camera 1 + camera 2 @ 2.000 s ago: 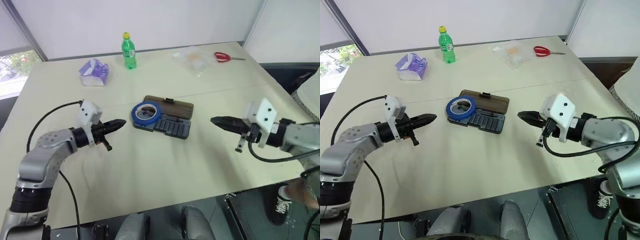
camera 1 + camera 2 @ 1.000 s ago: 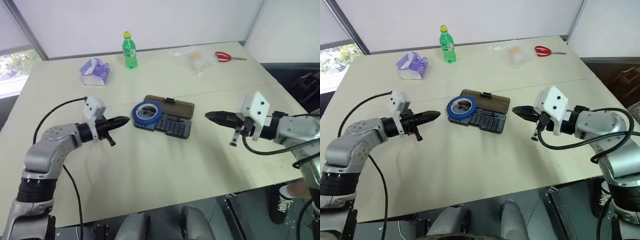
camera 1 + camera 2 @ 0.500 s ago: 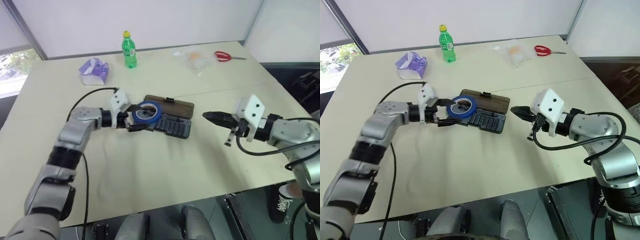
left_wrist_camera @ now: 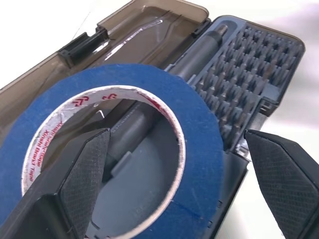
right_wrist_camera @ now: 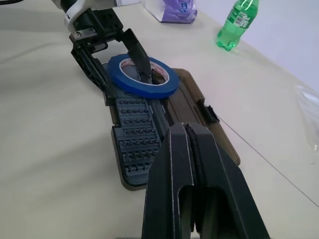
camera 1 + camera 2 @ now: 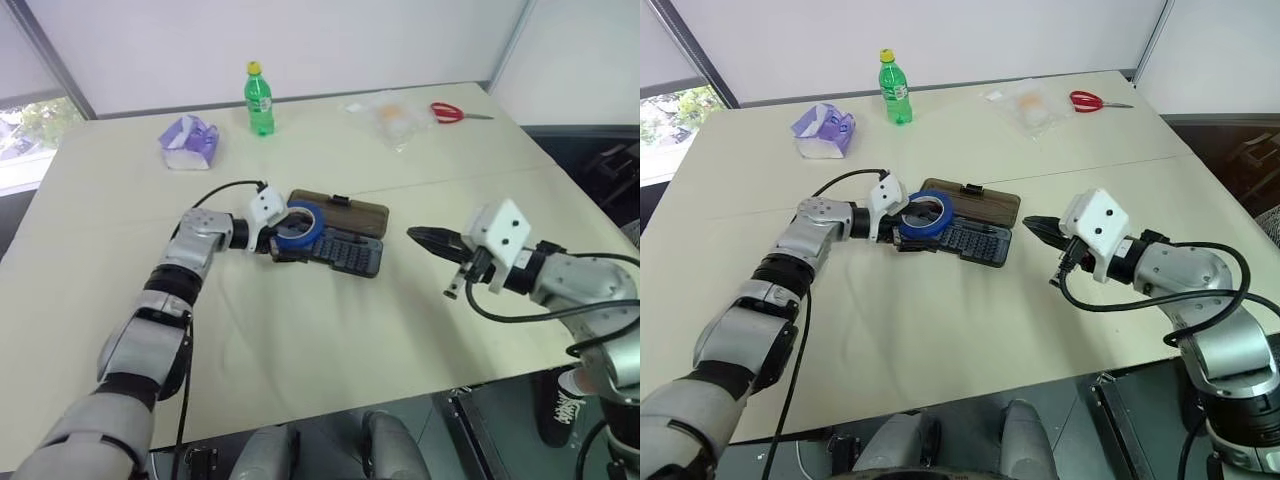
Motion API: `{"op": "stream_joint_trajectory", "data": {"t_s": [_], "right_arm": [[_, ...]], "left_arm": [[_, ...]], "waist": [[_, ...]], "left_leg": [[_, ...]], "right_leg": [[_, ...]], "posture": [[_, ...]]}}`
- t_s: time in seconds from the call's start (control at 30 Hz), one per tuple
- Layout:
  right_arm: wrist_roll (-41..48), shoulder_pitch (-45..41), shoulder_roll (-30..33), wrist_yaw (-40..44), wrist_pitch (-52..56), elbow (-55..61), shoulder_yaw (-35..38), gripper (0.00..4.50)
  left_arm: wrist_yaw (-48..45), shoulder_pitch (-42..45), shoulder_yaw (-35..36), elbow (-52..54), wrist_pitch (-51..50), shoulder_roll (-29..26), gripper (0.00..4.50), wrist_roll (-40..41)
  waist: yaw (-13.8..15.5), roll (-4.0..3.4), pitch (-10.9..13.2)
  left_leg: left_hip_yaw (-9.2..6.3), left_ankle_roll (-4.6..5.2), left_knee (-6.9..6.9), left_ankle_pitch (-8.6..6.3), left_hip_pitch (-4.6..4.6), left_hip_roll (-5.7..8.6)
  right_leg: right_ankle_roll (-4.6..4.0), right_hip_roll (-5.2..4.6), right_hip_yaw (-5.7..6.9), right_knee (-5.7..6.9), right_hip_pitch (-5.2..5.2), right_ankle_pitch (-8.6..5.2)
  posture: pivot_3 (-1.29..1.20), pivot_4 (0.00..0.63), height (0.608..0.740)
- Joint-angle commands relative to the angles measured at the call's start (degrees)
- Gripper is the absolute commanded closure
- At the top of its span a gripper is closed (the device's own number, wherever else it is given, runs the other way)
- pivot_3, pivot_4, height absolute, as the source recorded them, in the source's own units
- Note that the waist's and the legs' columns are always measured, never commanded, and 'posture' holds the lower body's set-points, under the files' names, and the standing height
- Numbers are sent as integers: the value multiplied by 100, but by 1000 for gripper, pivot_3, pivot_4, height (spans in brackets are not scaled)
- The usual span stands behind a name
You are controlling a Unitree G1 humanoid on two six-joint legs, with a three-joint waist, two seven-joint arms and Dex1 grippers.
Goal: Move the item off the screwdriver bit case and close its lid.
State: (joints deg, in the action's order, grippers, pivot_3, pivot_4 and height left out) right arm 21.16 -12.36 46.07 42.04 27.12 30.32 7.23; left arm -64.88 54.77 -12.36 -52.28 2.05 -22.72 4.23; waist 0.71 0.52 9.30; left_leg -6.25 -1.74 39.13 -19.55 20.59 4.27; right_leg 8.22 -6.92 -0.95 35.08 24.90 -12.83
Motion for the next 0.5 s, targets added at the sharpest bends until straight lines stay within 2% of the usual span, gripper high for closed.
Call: {"op": "stream_joint_trajectory", "data": {"t_s": [0.03,0.27,0.37,0.5], "right_arm": [[8,5,-9,-68,-54,229,167,4500],[-6,-21,-22,-88,-83,191,130,4500],[-23,-47,-19,-82,-107,152,105,4500],[-34,-96,-33,-73,-117,121,56,4500]], "left_arm": [[-36,122,111,-167,117,37,27,-83],[-52,88,179,-201,146,35,27,-115],[-65,49,217,-163,127,13,845,-113],[-89,-6,329,-65,12,-20,2870,-60]], "waist": [[-5,0,0],[-8,0,0],[-9,0,0],[-9,0,0]], "left_leg": [[0,0,0,0,-1,0],[0,0,1,0,-3,0],[0,0,1,0,-3,0],[0,0,1,0,-3,0]], "right_leg": [[0,0,0,1,0,0],[0,0,0,3,-1,0],[0,0,0,3,0,0],[0,0,0,3,0,0]], "posture": [[0,150,740],[0,150,740],[0,150,740],[0,150,740]]}}
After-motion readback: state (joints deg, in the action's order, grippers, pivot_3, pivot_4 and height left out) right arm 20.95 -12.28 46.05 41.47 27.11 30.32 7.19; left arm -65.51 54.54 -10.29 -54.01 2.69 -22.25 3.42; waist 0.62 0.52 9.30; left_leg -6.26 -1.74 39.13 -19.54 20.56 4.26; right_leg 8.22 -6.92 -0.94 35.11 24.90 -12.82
